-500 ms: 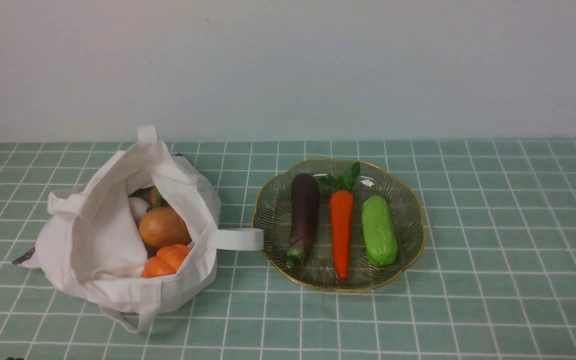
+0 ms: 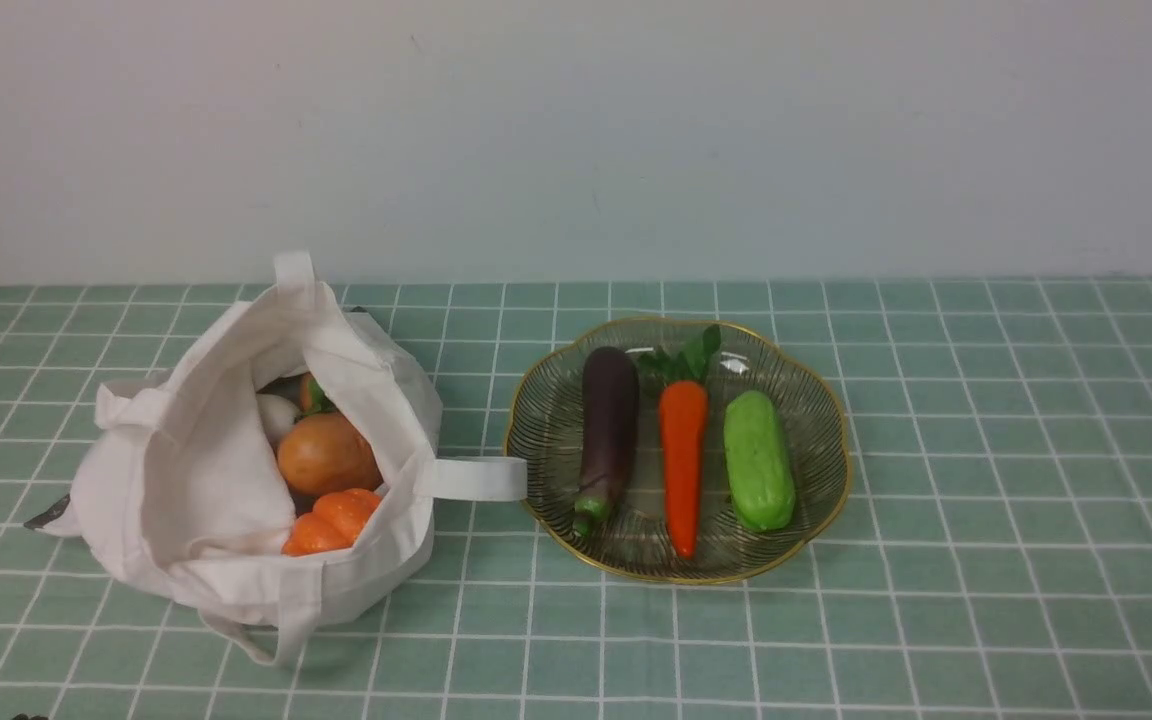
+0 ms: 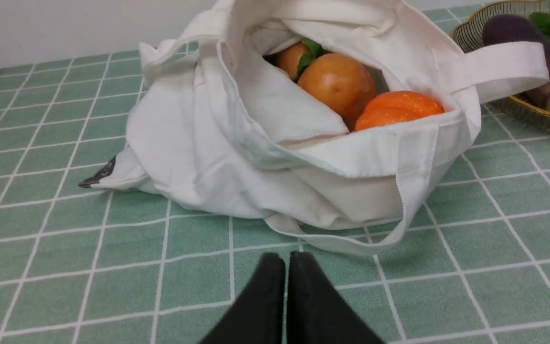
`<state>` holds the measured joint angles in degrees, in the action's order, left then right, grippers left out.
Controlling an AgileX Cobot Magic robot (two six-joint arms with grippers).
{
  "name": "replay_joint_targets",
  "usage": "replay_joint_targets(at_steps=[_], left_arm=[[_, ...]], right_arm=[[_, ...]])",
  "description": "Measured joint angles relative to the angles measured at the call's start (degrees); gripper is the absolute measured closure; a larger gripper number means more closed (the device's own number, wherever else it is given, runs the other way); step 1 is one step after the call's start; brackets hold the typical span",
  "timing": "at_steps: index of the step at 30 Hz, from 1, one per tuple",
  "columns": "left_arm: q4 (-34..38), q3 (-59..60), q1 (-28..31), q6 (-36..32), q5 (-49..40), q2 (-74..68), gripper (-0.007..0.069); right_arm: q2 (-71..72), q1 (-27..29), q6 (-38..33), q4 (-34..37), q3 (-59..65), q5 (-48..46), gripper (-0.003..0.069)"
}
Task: Take vegetables from cloth bag on blue coffee tablecloth place on plate.
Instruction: 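Reach into the cloth bag and grasp the potato inside with the left gripper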
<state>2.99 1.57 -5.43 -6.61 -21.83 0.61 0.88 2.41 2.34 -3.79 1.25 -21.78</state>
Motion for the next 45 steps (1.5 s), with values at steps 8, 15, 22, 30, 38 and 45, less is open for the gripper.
replay_joint_targets(at_steps=[8, 15, 22, 30, 38, 45], left_arm=[[3.21, 0.07, 0.00, 1.12, 1.36, 0.00, 0.0632], [19.75, 0.07, 0.00, 4.47, 14.49, 0.00, 0.0632], [32.14, -0.71, 0.00, 4.65, 33.71, 0.00, 0.0632], [31.36, -23.02, 0.00, -2.87, 11.55, -15.72, 0.0632], [26.31, -45.62, 0.00, -12.07, -22.08, -54.77, 0.0632], [19.81, -61.19, 0.00, -13.70, -30.31, -81.67, 0.0632]], right_arm=[[0.00, 0.00, 0.00, 0.00, 0.00, 0.00, 0.0669], [0.00, 0.00, 0.00, 0.00, 0.00, 0.00, 0.0669], [0.00, 0.00, 0.00, 0.00, 0.00, 0.00, 0.0669], [0.00, 0.00, 0.00, 0.00, 0.00, 0.00, 0.0669], [0.00, 0.00, 0.00, 0.00, 0.00, 0.00, 0.0669], [0.00, 0.00, 0.00, 0.00, 0.00, 0.00, 0.0669]])
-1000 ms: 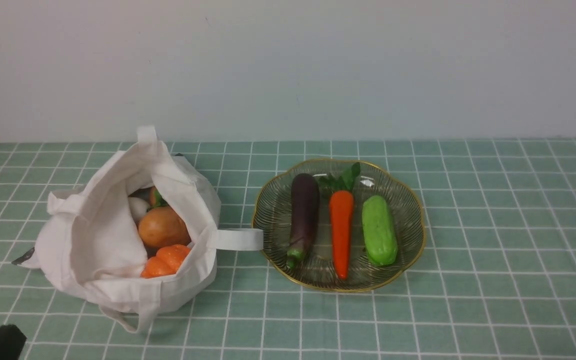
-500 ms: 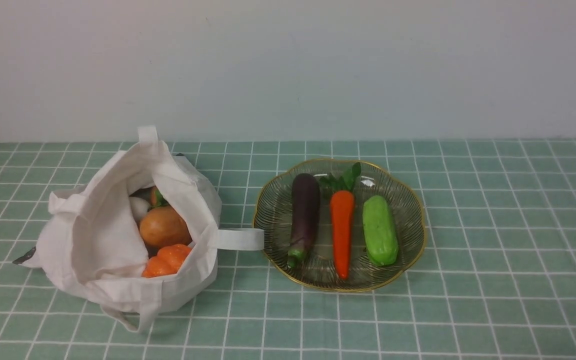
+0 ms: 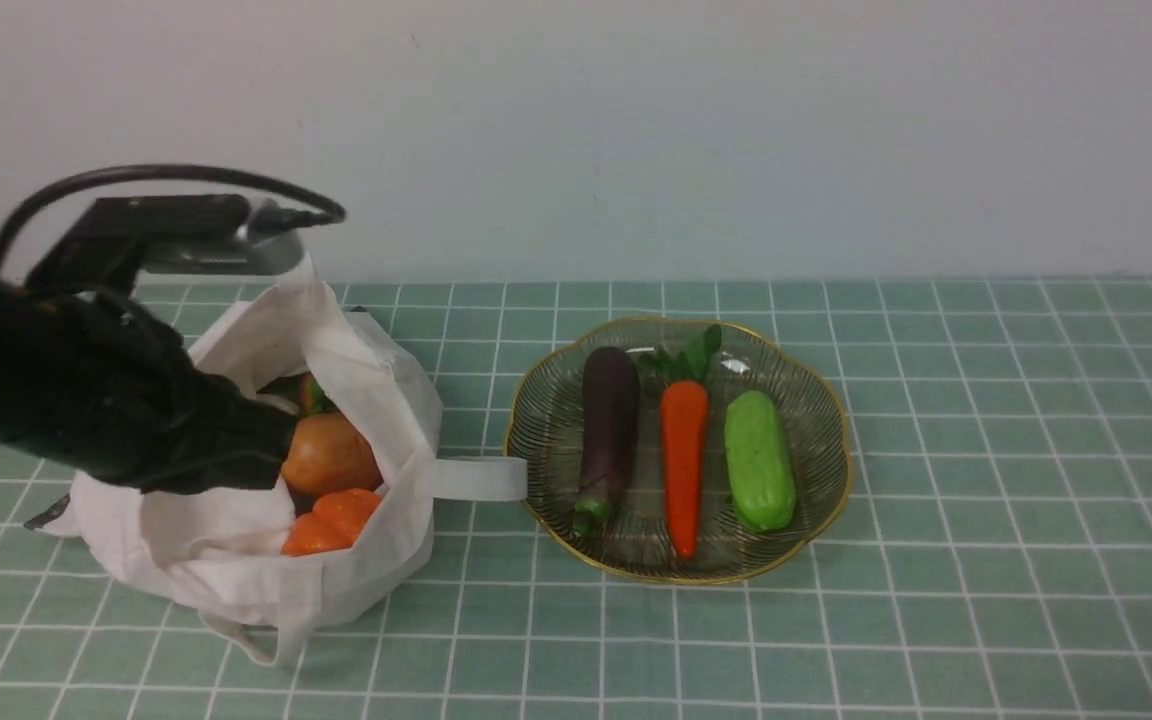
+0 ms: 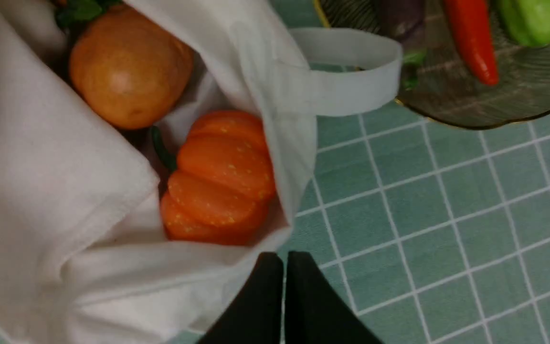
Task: Take vegetables from cloth bag on blue coffee tablecloth place on plate.
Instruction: 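Reach into the cloth bag and grasp the potato inside with the left gripper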
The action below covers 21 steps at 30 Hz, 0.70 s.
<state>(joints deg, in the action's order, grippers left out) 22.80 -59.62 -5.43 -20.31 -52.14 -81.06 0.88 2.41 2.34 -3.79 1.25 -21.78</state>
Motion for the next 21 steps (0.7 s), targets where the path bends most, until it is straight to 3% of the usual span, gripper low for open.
replay_joint_targets(at_steps=[13, 16, 19, 20, 21], left_arm=[[-7.01, -12.57, -0.91, -1.36, 2.04, -18.84, 0.0607], [-7.76, -13.16, -0.96, -3.44, 4.41, -20.86, 0.0540], [-8.63, -13.29, -0.96, -5.14, 6.78, -21.82, 0.0390], [-8.70, -13.29, -0.96, -5.60, 7.75, -21.87, 0.0309], [-8.71, -13.29, -0.96, -5.60, 7.86, -21.87, 0.0297]], right_arm=[[0.00, 0.00, 0.00, 0.00, 0.00, 0.00, 0.0669], [0.00, 0.00, 0.00, 0.00, 0.00, 0.00, 0.0669], [0.00, 0.00, 0.00, 0.00, 0.00, 0.00, 0.0669], [0.00, 0.00, 0.00, 0.00, 0.00, 0.00, 0.0669], [0.00, 0.00, 0.00, 0.00, 0.00, 0.00, 0.0669]])
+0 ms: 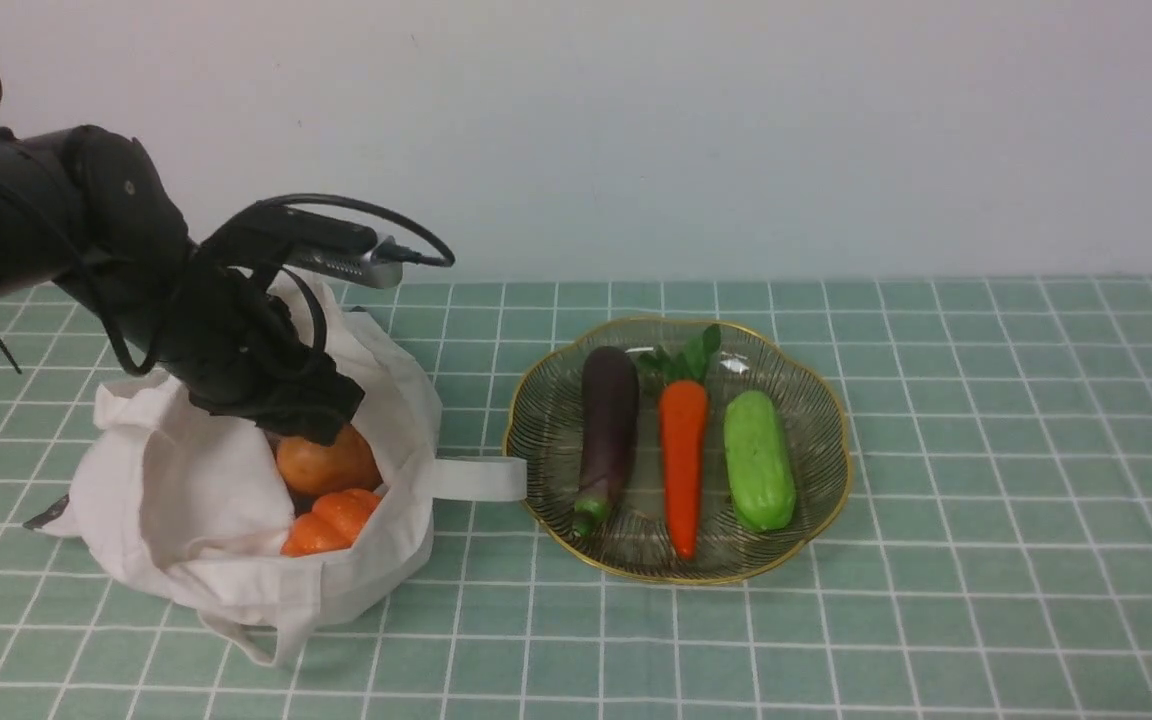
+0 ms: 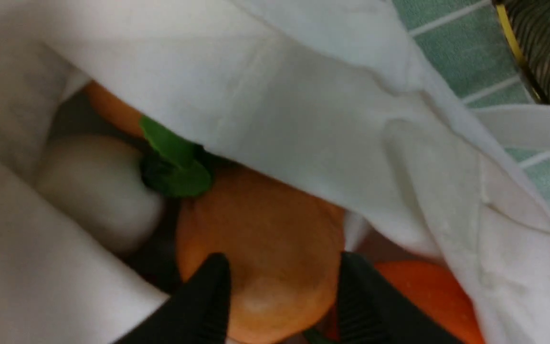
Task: Take vegetables from cloth bag on blue coffee tablecloth place on plate.
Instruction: 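Reach into the cloth bag and grasp the potato inside with the left gripper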
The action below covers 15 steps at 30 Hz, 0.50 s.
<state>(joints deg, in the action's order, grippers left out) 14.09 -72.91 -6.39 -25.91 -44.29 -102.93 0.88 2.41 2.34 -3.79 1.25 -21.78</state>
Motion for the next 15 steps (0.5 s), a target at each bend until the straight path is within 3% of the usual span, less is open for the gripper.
replay_joint_targets(at_steps=[2, 3, 4, 7, 15], left_arm=[[-0.05, 0.00, 0.00, -0.79, 1.27, -0.07, 0.0167], [-0.05, -0.05, 0.00, -0.79, 1.27, -0.07, 0.0167], [-0.05, -0.19, 0.00, -1.22, 1.39, -0.51, 0.0092], [-0.05, -0.26, 0.00, -1.34, 1.39, -2.05, 0.0051], [-0.97, -0.31, 0.00, -1.69, 2.13, -5.89, 0.0074]], right_arm=[[0.00, 0.00, 0.00, 0.00, 0.00, 0.00, 0.0669], [0.00, 0.00, 0.00, 0.00, 0.00, 0.00, 0.0669], [0.00, 0.00, 0.00, 0.00, 0.00, 0.00, 0.0669], [0.00, 0.00, 0.00, 0.00, 0.00, 0.00, 0.0669], [0.00, 0.00, 0.00, 0.00, 0.00, 0.00, 0.0669]])
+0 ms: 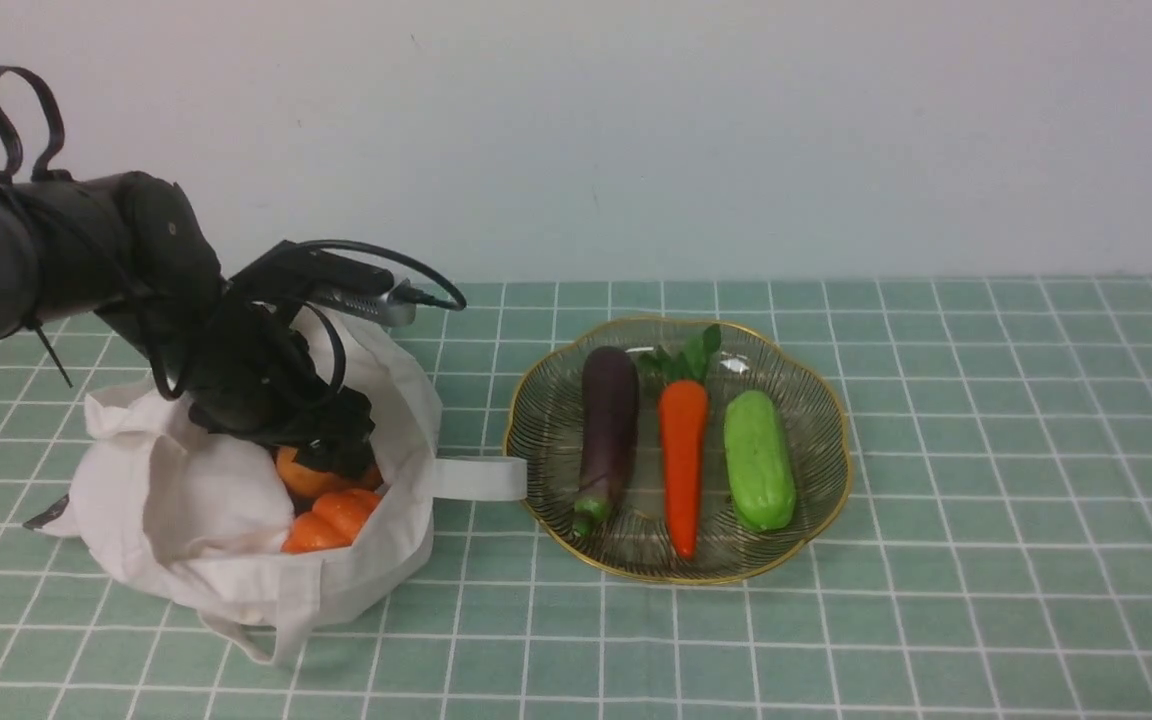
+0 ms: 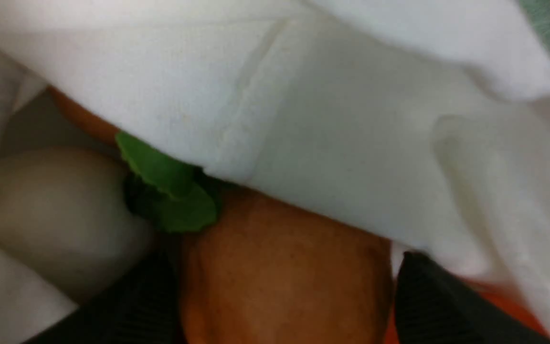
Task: Take vegetables from cloth bag on blue coffee tablecloth place on plate.
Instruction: 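Reach into the cloth bag and grasp the potato inside with the left gripper, then take the potato out of the bag and place it on the plate with the left gripper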
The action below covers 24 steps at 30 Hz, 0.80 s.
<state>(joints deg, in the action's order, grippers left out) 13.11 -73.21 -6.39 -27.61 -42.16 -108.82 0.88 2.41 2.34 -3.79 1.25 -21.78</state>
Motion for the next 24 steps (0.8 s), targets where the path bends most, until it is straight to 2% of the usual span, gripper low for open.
replay_joint_targets(at_steps=[3, 12, 13, 20, 24], left_arm=[[-1.97, 0.00, -0.07, 0.00, 0.08, -0.66, 0.0144], [-2.90, -0.36, -0.08, 2.69, -4.70, 0.61, 0.0150], [-3.23, -0.74, -0.08, 4.38, -8.07, 2.08, 0.0150], [-3.31, -1.12, -0.08, 7.68, -12.23, 10.87, 0.0150], [-3.26, -1.12, -0.08, 8.59, -17.84, 16.08, 0.0150]], right_arm=[[0.00, 0.00, 0.00, 0.00, 0.00, 0.00, 0.0669], [0.00, 0.00, 0.00, 0.00, 0.00, 0.00, 0.0669], [0.00, 0.00, 0.00, 0.00, 0.00, 0.00, 0.0669], [0.00, 0.00, 0.00, 0.00, 0.00, 0.00, 0.0669], [0.00, 0.00, 0.00, 0.00, 0.00, 0.00, 0.0669]])
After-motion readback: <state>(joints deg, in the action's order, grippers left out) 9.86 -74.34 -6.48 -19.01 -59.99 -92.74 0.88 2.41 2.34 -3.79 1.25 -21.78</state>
